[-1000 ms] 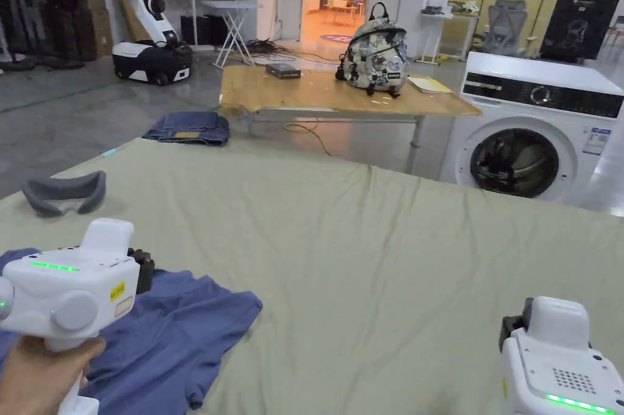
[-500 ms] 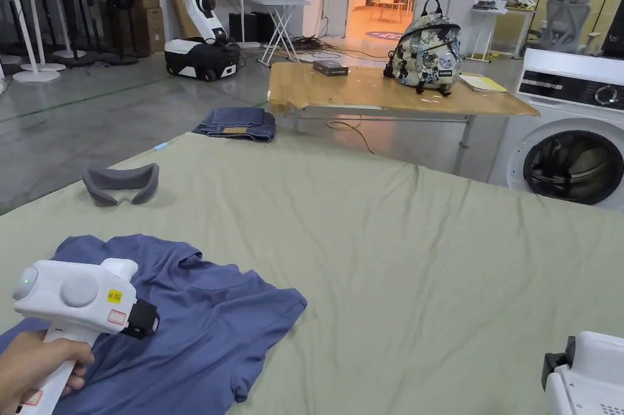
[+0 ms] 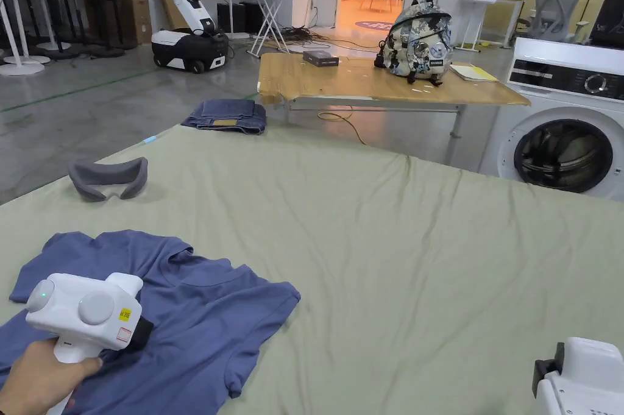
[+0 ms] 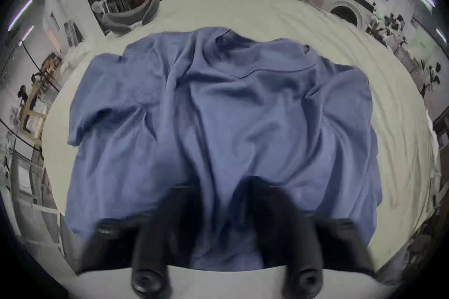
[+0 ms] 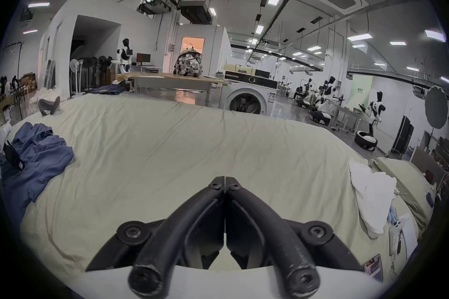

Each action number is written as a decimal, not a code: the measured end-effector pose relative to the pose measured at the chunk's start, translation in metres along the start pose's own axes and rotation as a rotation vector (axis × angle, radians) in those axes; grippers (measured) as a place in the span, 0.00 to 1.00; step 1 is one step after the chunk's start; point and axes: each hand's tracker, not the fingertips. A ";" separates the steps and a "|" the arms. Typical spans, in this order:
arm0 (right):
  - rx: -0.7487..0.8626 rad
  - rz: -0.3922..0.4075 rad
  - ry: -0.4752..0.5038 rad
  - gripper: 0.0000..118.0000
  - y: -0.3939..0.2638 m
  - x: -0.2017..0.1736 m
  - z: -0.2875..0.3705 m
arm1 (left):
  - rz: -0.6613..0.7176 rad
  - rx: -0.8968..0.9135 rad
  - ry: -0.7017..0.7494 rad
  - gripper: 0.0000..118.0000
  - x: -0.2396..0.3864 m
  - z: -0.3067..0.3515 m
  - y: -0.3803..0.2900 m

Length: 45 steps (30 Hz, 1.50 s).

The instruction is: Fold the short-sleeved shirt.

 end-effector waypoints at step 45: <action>0.104 -0.123 -0.177 0.00 0.022 0.110 0.051 | -0.327 0.634 -0.710 0.00 0.361 0.237 0.127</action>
